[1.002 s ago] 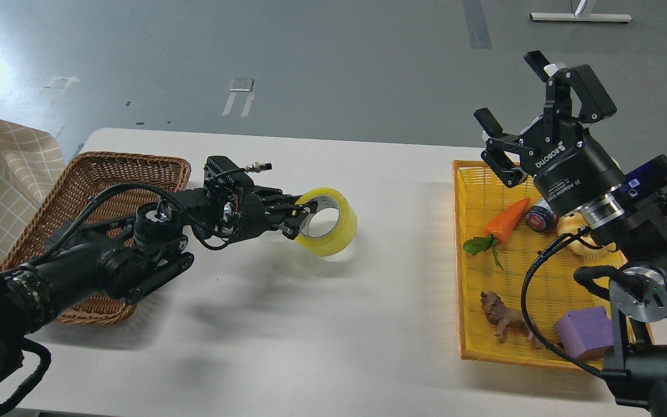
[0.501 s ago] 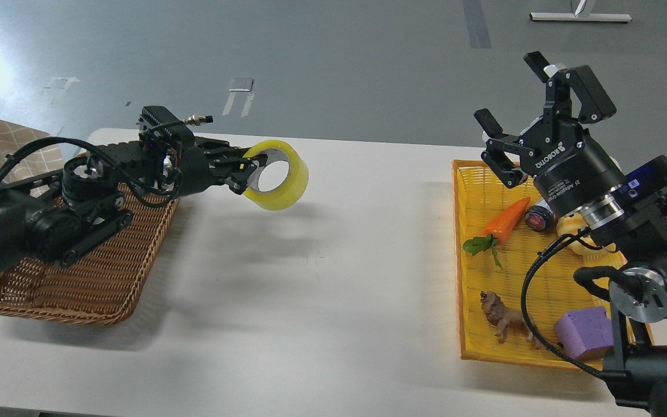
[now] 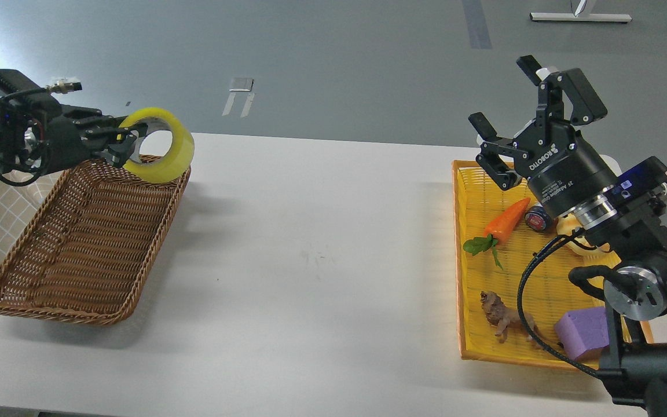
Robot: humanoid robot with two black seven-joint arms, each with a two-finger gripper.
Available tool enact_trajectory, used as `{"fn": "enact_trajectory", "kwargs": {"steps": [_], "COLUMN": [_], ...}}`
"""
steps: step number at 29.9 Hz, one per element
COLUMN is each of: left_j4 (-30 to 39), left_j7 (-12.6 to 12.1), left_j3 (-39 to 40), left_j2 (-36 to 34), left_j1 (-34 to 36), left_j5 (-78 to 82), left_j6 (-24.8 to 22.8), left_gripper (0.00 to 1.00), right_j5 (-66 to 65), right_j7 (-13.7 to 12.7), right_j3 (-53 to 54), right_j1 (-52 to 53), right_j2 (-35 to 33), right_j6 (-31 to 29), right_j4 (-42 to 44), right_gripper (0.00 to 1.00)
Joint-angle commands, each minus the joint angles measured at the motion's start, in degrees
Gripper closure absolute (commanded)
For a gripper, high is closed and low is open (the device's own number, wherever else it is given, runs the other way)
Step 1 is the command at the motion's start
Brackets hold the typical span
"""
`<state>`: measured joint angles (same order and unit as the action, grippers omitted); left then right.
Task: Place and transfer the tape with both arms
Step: 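Lift the tape roll and carry it over the wicker basket, then lower the tape roll into the wicker basket and release it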
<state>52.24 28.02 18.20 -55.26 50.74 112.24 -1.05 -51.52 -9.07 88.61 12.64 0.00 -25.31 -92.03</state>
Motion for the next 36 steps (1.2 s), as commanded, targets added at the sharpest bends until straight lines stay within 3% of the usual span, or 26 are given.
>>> {"fn": "enact_trajectory", "kwargs": {"steps": [1,19,32,36], "left_j4": [-1.08,-6.89,-6.80,-6.80], "left_j7": [-0.02,-0.02,-0.02,-0.02], "left_j3": [-0.10,-0.10,-0.10,-0.10], "left_j2": [-2.56,-3.54,-2.83,-2.57], "left_j1": [-1.43,-12.50,-14.26,-14.88], "left_j5": [0.00,-0.09,-0.09,-0.09], "left_j6": [0.00,1.75,2.28,2.28], "left_gripper": [1.00,1.00,1.00,0.94], "right_j5": [-0.07,0.02,0.02,-0.07], "right_j7": [0.19,0.19,0.19,0.19], "right_j3": [-0.54,-0.54,-0.54,-0.54], "right_j1": [-0.16,-0.51,-1.03,-1.21], "right_j2": [0.00,0.00,0.00,0.00], "right_j6": [0.00,0.00,0.00,0.00], "right_j4": [0.01,-0.08,-0.17,-0.17], "right_gripper": [0.00,0.00,0.00,0.00]}}
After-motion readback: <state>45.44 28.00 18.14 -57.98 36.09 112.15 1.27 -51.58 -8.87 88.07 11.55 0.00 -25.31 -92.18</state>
